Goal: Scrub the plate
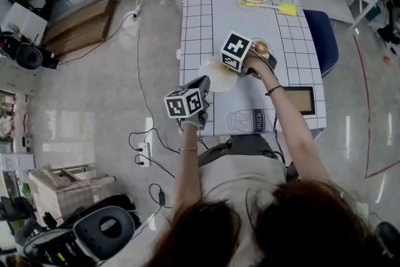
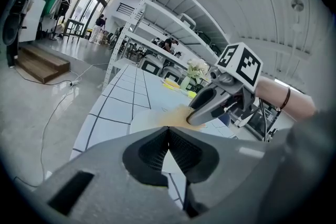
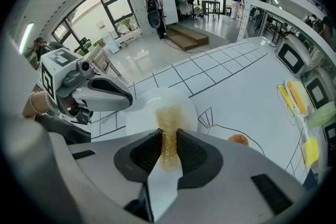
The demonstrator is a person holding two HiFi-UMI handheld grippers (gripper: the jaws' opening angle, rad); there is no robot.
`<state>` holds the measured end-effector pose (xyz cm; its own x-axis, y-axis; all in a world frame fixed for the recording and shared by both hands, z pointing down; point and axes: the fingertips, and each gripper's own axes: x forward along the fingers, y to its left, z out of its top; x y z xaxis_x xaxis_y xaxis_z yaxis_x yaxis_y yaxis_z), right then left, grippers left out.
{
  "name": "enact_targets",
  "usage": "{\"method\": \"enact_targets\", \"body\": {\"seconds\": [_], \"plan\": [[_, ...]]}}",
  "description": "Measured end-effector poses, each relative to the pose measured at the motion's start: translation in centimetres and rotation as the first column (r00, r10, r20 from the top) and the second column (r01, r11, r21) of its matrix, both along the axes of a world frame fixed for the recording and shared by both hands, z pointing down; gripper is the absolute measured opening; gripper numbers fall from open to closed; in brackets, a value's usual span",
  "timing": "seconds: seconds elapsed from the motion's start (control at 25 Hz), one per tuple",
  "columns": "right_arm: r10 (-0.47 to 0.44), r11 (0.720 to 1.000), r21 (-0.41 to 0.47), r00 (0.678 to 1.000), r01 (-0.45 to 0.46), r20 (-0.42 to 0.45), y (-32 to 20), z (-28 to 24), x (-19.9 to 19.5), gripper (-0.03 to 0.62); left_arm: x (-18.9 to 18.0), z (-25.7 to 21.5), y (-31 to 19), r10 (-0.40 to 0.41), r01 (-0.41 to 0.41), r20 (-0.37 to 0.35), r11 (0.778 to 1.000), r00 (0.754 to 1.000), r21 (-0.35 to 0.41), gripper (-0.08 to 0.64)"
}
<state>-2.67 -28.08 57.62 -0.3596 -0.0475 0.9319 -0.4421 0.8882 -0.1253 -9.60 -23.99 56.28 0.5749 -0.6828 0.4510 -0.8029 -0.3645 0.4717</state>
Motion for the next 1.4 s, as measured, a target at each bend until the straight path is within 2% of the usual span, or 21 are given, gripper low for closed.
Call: {"method": "enact_targets", "body": {"seconds": [0.96,1.4], "plan": [[-0.038,0.998,-0.040,0.999,0.038,0.006,4.2,0.1,-0.8,0.080,-0.5,0.9,2.9,-0.018,0.018,-0.002,0.999,1.000,-0.027,0.011],[-0.081,0.995,-0.062,0.997,0.082,0.014,5.0,0.2,-2.2,0.080,-2.0,1.0,2.7,-0.061,0.060,-0.013,0.998,0.998,-0.037,0.011]]}}
